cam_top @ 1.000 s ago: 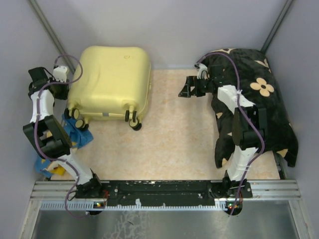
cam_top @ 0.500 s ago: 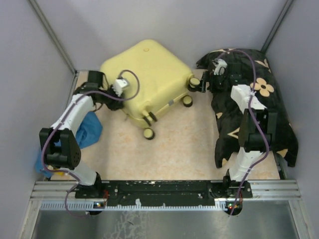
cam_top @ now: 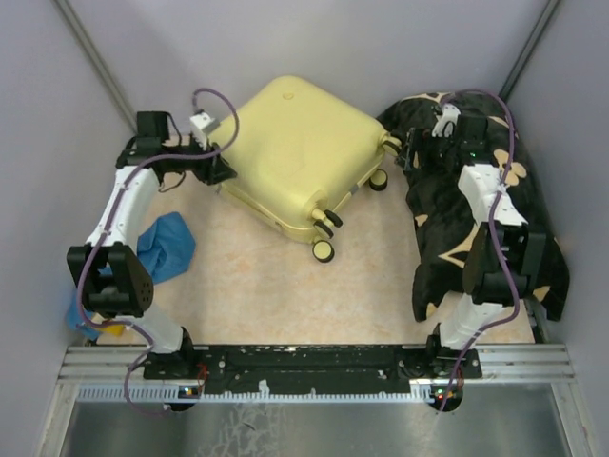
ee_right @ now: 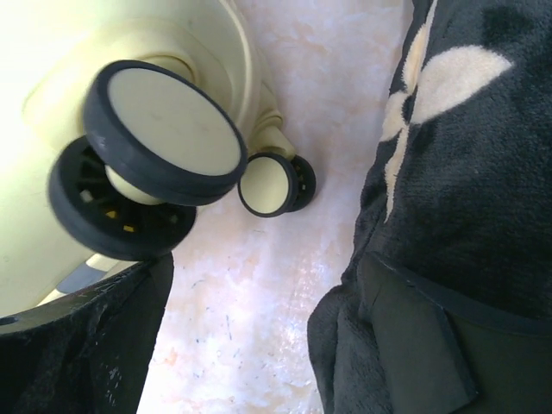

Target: Pack the luggage

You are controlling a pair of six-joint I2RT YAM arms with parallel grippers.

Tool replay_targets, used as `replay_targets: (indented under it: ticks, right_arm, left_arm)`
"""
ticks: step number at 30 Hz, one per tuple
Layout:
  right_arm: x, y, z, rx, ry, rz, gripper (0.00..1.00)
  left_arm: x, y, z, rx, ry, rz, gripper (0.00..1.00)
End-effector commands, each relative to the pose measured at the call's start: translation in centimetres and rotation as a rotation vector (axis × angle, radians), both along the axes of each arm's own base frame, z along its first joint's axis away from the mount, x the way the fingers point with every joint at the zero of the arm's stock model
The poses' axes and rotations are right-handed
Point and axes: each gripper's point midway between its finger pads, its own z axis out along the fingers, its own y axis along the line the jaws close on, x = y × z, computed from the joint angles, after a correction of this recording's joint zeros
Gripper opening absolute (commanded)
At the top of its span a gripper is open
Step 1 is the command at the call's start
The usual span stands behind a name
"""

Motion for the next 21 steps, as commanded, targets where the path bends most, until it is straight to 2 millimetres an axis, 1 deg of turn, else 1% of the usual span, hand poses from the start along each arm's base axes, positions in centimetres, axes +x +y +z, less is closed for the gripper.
replay_targets:
  ticks: [1,3,5,7,8,9,12,13,15,18,21]
  right_arm:
    - [-0.5,0.5,4.3,-0.011,-0.118,-0.017,0.89]
    - [-0.9,0.1,5.3,-0.006,-0.151,-0.063,0.85]
    - [-1.8,0.0,6.0,0.01,-0.189,-0.081,0.83]
    - [-3.1,0.2,6.8,0.021,-0.225,-0.077,0.78]
    - [-3.8,0.4,6.3,0.025,-0.221,-0.071,0.77]
    - [-4.3,0.5,6.3,0.03,-0.225,-0.068,0.75]
    - [-5.9,1.6,5.7,0.057,-0.228,-0.016,0.64]
    - [-6.2,2.2,5.4,0.07,-0.219,-0.005,0.59]
    - [-6.5,3.5,4.4,0.084,-0.187,0.018,0.53]
    - [-6.4,5.7,2.7,0.078,-0.155,0.063,0.49]
    - [-5.5,7.7,1.6,0.077,-0.144,0.101,0.46]
  left_arm:
    - [3.5,3.5,7.2,-0.125,-0.194,0.103,0.54]
    - [5.7,6.3,7.9,-0.123,-0.214,0.219,0.56]
    - [8.1,8.8,7.8,-0.104,-0.227,0.351,0.58]
    - [10.4,11.3,7.5,-0.096,-0.236,0.474,0.61]
    - [11.4,12.4,7.4,-0.09,-0.236,0.524,0.62]
    - [12.3,13.3,7.2,-0.094,-0.232,0.558,0.63]
    - [14.9,14.8,6.0,-0.084,-0.227,0.607,0.65]
    - [15.7,15.0,5.6,-0.08,-0.227,0.614,0.67]
    - [17.2,15.5,4.2,-0.07,-0.216,0.625,0.67]
    - [19.0,15.8,2.4,-0.054,-0.208,0.615,0.66]
    - [20.2,15.6,-0.5,0.0,-0.17,0.57,0.63]
